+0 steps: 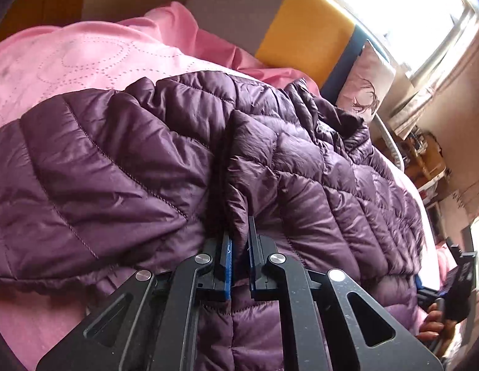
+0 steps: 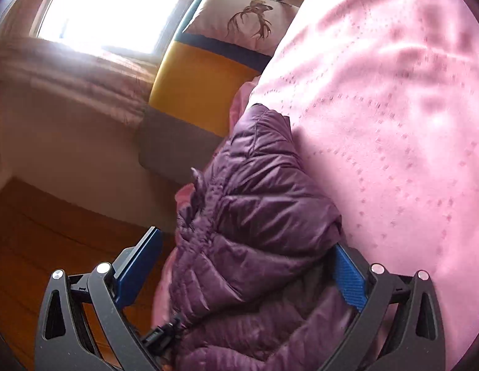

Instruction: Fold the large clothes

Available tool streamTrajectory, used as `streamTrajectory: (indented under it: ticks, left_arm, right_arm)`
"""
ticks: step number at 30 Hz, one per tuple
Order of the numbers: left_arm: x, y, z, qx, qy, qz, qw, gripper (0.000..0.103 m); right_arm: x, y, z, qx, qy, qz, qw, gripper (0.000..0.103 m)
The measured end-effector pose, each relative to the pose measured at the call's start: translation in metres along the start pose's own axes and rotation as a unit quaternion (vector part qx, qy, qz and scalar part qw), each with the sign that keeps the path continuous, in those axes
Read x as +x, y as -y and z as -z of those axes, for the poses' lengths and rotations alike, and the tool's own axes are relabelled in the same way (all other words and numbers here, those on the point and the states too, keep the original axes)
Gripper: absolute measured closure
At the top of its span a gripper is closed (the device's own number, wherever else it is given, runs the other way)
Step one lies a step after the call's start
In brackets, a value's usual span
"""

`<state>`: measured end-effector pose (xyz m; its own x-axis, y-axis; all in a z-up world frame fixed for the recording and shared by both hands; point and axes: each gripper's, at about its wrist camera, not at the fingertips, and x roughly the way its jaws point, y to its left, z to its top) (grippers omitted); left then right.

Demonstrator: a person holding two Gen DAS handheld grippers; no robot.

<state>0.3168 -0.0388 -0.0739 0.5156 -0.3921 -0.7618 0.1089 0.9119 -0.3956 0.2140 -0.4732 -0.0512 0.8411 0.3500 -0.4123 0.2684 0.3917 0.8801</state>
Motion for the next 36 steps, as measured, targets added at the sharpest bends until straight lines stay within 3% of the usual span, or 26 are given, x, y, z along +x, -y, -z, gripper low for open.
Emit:
streamTrajectory:
  ticks: [4,10,13,16,19,23,25,27,28,30,36]
  left_arm:
    - [-0.005,-0.001,-0.002,-0.005,0.011,0.007,0.9999,0.096]
    - [-0.007,0.007,-0.001,0.022,0.023,0.005,0.9995,0.096]
    - [-0.009,0.006,-0.001,0.024,0.025,0.002,0.9994,0.096]
    - [-0.004,0.000,0.003,0.019,0.018,-0.003,0.9997,0.096]
    - [0.000,-0.005,0.010,0.014,0.015,0.003,0.9998,0.096]
    - [0.001,-0.004,0.013,0.019,0.016,-0.008,0.9997,0.092]
    - [-0.012,0.002,0.013,0.024,0.035,-0.033,0.9986,0.085]
    - [-0.034,0.008,0.016,0.034,0.082,-0.051,0.9947,0.055]
    - [-0.044,0.011,0.016,0.037,0.107,-0.048,0.9924,0.050]
    - [-0.056,0.019,0.010,0.050,0.131,-0.037,0.9895,0.049]
    - [-0.018,0.038,-0.022,0.066,0.089,-0.028,0.9934,0.049]
  right_arm:
    - [-0.016,-0.028,0.009,-0.096,-0.005,0.081,0.992,0.003]
    - [0.005,-0.096,0.017,-0.266,-0.004,0.145,0.953,0.003]
    - [0.048,-0.104,0.012,-0.293,-0.025,0.184,0.938,0.004]
    - [0.089,-0.085,0.006,-0.284,-0.057,0.230,0.929,0.009]
    - [0.113,-0.060,0.011,-0.292,-0.078,0.278,0.912,0.010]
    - [0.124,-0.055,0.024,-0.330,-0.064,0.305,0.891,0.007]
    - [0.127,-0.054,0.025,-0.334,-0.066,0.307,0.889,0.005]
    - [0.127,-0.052,0.026,-0.335,-0.066,0.305,0.889,0.004]
    - [0.126,-0.051,0.027,-0.337,-0.065,0.306,0.888,0.004]
    - [0.126,-0.050,0.029,-0.341,-0.064,0.309,0.886,0.004]
    - [0.128,-0.056,0.030,-0.343,-0.061,0.313,0.884,0.004]
